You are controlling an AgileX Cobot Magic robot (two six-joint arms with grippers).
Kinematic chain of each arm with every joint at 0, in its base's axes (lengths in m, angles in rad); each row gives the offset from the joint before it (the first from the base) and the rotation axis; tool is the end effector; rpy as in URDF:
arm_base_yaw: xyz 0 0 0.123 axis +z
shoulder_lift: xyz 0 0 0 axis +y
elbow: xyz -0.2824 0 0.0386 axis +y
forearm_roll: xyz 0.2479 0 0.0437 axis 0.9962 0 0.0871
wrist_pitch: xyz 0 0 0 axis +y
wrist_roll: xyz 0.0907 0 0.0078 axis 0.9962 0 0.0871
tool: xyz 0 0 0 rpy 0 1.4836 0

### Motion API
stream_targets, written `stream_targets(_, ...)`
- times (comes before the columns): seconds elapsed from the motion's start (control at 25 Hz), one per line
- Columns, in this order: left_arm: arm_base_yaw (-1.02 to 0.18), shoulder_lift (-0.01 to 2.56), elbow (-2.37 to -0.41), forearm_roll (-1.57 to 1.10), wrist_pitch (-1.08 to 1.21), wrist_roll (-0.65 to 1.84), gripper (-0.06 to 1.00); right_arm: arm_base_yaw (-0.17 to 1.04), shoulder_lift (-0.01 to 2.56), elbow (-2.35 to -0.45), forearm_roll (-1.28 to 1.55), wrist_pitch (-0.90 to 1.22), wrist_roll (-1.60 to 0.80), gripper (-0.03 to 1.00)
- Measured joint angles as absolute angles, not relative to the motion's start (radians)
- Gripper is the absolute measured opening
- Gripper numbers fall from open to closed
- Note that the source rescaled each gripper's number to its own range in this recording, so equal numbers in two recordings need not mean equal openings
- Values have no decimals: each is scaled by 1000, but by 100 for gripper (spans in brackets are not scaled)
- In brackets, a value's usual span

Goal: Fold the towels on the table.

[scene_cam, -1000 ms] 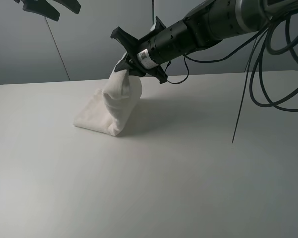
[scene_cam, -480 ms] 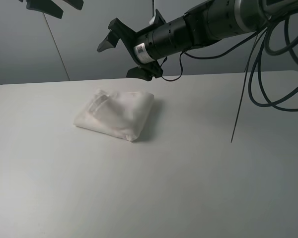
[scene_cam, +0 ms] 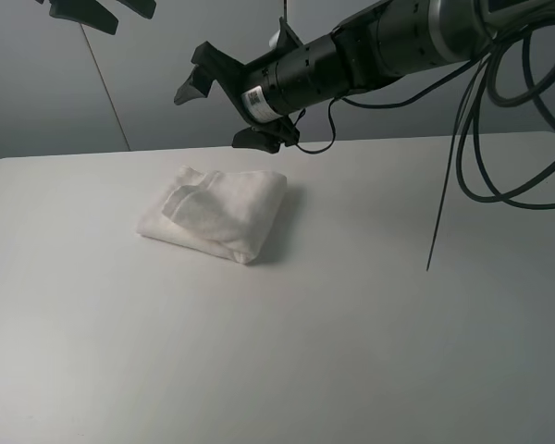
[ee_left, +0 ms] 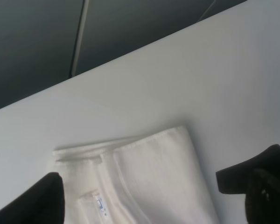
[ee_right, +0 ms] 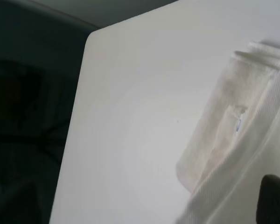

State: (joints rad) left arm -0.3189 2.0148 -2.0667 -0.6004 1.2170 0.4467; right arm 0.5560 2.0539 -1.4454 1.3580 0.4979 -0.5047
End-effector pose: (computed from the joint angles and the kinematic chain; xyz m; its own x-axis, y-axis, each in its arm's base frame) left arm 0.4049 -0.1845 0.3525 -0.6731 0.4117 -0.6143 0.6917 0.6443 -0.3261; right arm 0.3669 0.2782 0.2015 -0.9194 0.1935 -0.3425 -0.1629 0.6053 0.7791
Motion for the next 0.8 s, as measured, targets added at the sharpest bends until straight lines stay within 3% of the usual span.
stream_targets(0.2, -319, 2015, -2067, -532, 1217, 440, 100, 556, 2031, -1447, 1131, 507, -507, 100)
stream_targets(0.44, -319, 1989, -2061, -385, 1217, 420, 100, 545, 1898, -1447, 646, 548, -373, 100)
stream_targets(0.8, -274, 1828, -1806, -220, 1217, 358, 100, 528, 1666, -1447, -142, 824, -28, 100)
